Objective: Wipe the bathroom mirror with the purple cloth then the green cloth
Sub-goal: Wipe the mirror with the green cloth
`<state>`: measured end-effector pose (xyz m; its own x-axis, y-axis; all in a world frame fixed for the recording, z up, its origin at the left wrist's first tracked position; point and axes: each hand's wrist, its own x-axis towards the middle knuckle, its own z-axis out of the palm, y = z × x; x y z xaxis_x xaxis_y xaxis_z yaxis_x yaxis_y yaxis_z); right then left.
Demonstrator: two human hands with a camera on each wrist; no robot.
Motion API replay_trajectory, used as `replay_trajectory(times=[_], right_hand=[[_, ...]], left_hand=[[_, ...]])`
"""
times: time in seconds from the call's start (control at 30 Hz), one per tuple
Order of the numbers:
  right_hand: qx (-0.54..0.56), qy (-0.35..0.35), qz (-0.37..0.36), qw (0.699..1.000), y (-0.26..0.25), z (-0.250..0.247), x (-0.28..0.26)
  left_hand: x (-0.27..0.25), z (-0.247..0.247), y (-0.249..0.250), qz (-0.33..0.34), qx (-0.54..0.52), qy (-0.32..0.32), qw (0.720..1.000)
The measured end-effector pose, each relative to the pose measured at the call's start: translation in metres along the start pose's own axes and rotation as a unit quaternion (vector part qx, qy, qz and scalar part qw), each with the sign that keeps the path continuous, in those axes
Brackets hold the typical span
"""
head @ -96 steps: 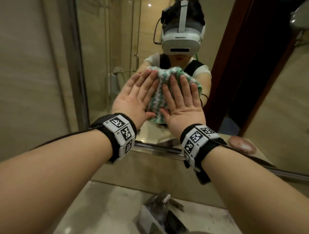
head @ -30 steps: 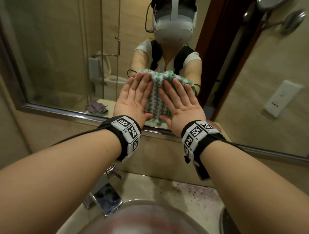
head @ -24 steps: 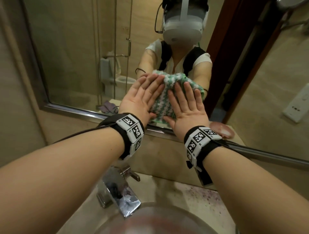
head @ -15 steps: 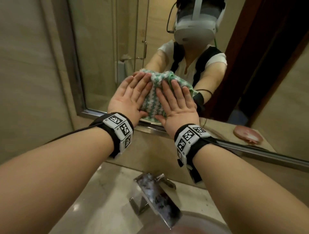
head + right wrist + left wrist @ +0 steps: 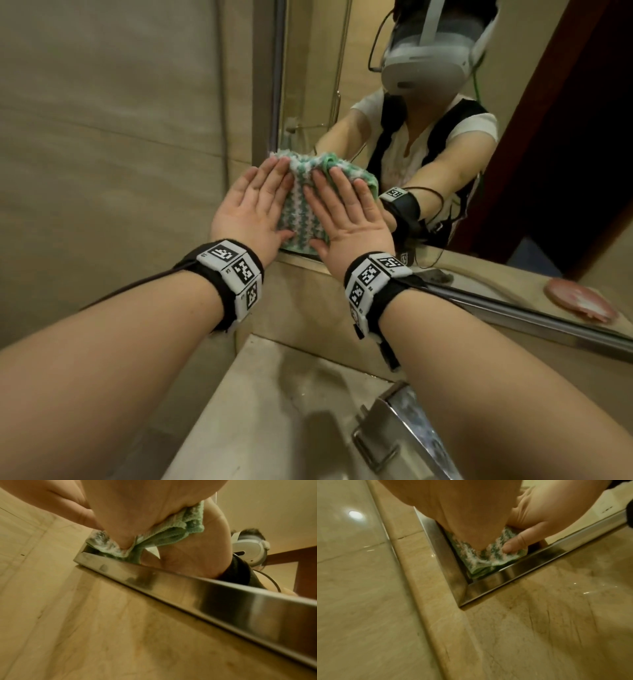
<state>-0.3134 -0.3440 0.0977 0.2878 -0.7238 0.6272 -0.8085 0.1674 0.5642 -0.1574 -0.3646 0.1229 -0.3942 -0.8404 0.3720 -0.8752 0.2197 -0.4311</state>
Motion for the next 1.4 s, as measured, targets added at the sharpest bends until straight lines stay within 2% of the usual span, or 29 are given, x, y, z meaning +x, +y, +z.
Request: replay_trajectory(times=[0.17, 0.27, 0.4, 0.5, 0.6, 0.63, 0.7, 0.77, 0.83, 0.97, 1.27, 1.4], right_hand=[[0.017, -0.029, 0.003, 0.999, -0.020, -0.001, 0.005], [0.016, -0.077, -0.001, 0.997, -0.025, -0.008, 0.001], [0.034, -0.167, -0.078, 0.982, -0.020, -0.023, -0.017], [0.067, -0.179, -0.115, 0.975, -0.015, -0.027, -0.030], [0.160, -0.192, -0.108, 0.962, -0.012, -0.030, -0.040], [0.171, -0.173, -0.096, 0.965, -0.011, -0.032, -0.042], [0.185, -0.179, -0.070, 0.964, -0.007, -0.036, -0.045], [0.203, -0.225, -0.080, 0.950, -0.003, -0.040, -0.044], [0.210, -0.221, -0.062, 0.950, 0.000, -0.044, -0.044], [0.207, -0.210, -0.037, 0.955, 0.003, -0.045, -0.050], [0.200, -0.249, 0.000, 0.948, 0.038, -0.052, -0.076], [0.200, -0.271, 0.029, 0.941, 0.059, -0.054, -0.092]], left_hand=[[-0.011, 0.001, 0.006, 0.016, -0.006, -0.009, 1.000], [-0.021, 0.001, 0.010, 0.030, -0.015, -0.035, 0.999], [-0.031, 0.009, 0.015, 0.067, -0.014, -0.072, 0.995], [-0.034, 0.008, 0.026, 0.065, -0.046, -0.112, 0.991], [-0.037, 0.002, 0.043, 0.076, -0.085, -0.144, 0.983], [-0.038, -0.001, 0.047, 0.079, -0.096, -0.147, 0.981], [-0.037, -0.012, 0.051, 0.080, -0.113, -0.141, 0.980], [-0.036, -0.019, 0.051, 0.104, -0.096, -0.112, 0.984], [-0.036, -0.021, 0.047, 0.132, -0.070, -0.075, 0.986], [-0.039, -0.011, 0.044, 0.148, -0.090, -0.022, 0.985], [-0.030, -0.017, 0.081, 0.178, -0.126, 0.011, 0.976], [-0.030, -0.032, 0.105, 0.170, -0.164, -0.009, 0.972]])
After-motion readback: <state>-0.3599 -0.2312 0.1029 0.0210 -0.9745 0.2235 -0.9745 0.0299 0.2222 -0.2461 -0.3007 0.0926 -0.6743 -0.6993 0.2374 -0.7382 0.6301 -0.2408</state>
